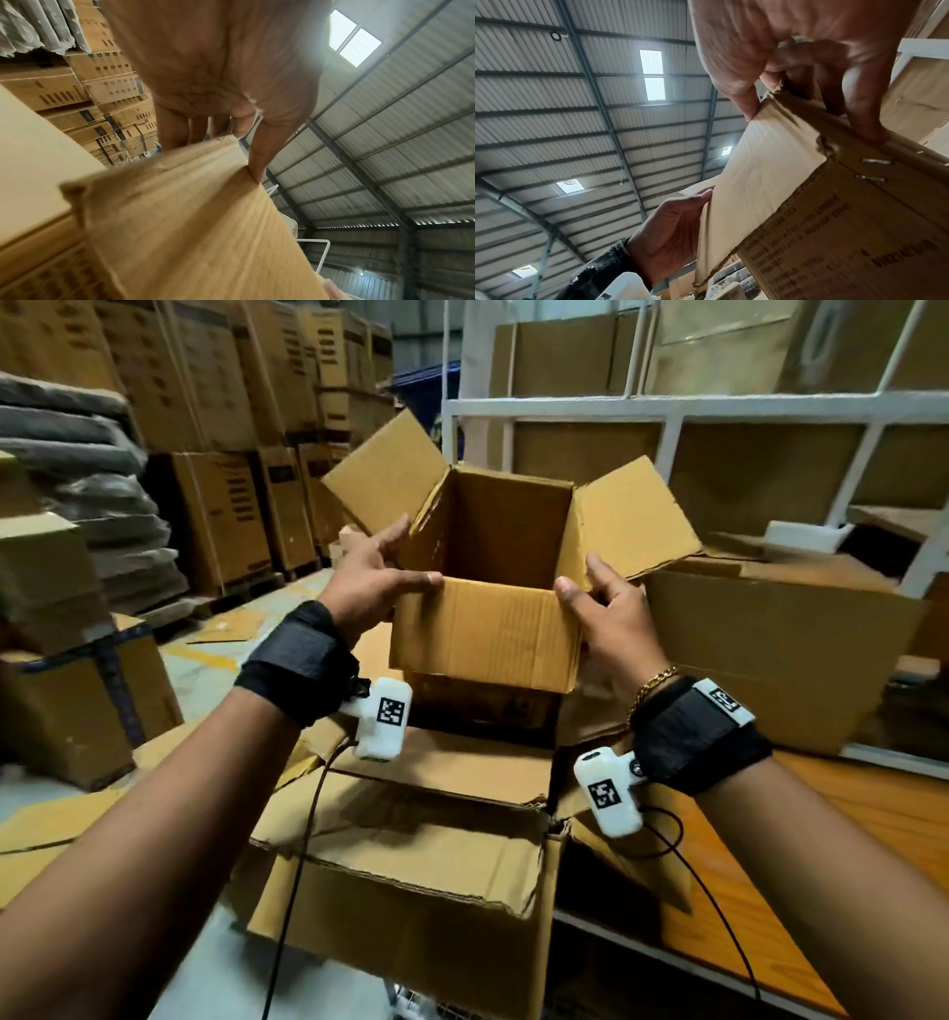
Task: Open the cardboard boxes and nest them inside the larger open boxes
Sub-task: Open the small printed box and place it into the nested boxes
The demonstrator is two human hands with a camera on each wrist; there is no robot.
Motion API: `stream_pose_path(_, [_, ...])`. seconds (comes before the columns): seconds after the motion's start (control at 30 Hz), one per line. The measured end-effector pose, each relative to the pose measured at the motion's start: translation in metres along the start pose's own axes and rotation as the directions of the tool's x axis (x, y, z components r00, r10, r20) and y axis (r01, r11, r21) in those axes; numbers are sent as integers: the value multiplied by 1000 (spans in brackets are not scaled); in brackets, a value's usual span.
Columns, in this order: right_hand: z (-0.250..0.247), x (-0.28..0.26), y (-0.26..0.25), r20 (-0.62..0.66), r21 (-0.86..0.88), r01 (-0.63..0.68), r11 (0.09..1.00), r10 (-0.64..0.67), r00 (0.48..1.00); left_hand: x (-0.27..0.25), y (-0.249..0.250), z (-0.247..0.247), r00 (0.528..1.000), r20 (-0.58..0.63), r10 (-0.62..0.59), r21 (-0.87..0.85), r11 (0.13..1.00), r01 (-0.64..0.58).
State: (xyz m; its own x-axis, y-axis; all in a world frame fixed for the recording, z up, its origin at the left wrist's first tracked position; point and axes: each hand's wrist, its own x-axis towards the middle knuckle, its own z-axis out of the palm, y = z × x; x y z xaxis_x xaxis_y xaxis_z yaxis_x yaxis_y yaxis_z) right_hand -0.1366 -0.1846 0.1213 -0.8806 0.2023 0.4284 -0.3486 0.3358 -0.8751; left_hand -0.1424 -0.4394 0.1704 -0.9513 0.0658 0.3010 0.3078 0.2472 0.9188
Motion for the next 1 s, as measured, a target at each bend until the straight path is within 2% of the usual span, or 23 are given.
stream_pose_path(0.2, [7,-7,4,-2,-139,-47,989,47,999,9,-31,2,995,68,-72,-46,996,76])
stream_pose_path(0.3, [8,-12,4,13,-195,-135,972,140,990,13,-40,4,987,104,-120,-20,992,123])
stream_pose_path(0.37, [10,-17,9,76,-250,-179,952,203,976,17,-50,4,970,158,-187,13,982,187])
stream_pose_path(0.43, [11,-21,18,197,-339,-176,924,253,947,18,-65,6,940,216,-264,78,964,253])
stream_pose_path(0.5, [12,-27,23,325,-475,-161,865,342,882,14,-82,7,912,247,-326,197,939,282])
stream_pose_path(0.57, [14,-32,27,356,-633,-131,763,437,826,8,-97,8,874,287,-393,336,895,292])
stream_pose_path(0.63, [15,-35,30,335,-719,-93,689,461,822,3,-105,8,835,330,-440,419,861,288])
stream_pose_path(0.67, [15,-35,30,330,-731,-77,678,451,829,2,-107,8,830,334,-447,450,849,276])
stream_pose_path(0.77, [12,-37,29,305,-730,-57,681,400,864,5,-108,4,860,291,-419,513,827,230])
stream_pose_path(0.87, [3,-39,30,268,-738,-78,670,398,877,11,-109,-3,902,213,-377,493,838,234])
stream_pose_path(0.93, [-5,-41,34,228,-763,-83,641,387,894,13,-110,-11,930,143,-340,439,864,248])
stream_pose_path(0.97, [-8,-42,36,205,-785,-78,614,377,903,12,-110,-16,944,87,-317,458,855,245])
stream_pose_path(1.0, [-11,-42,37,188,-816,-64,574,368,911,12,-110,-19,953,20,-303,540,805,244])
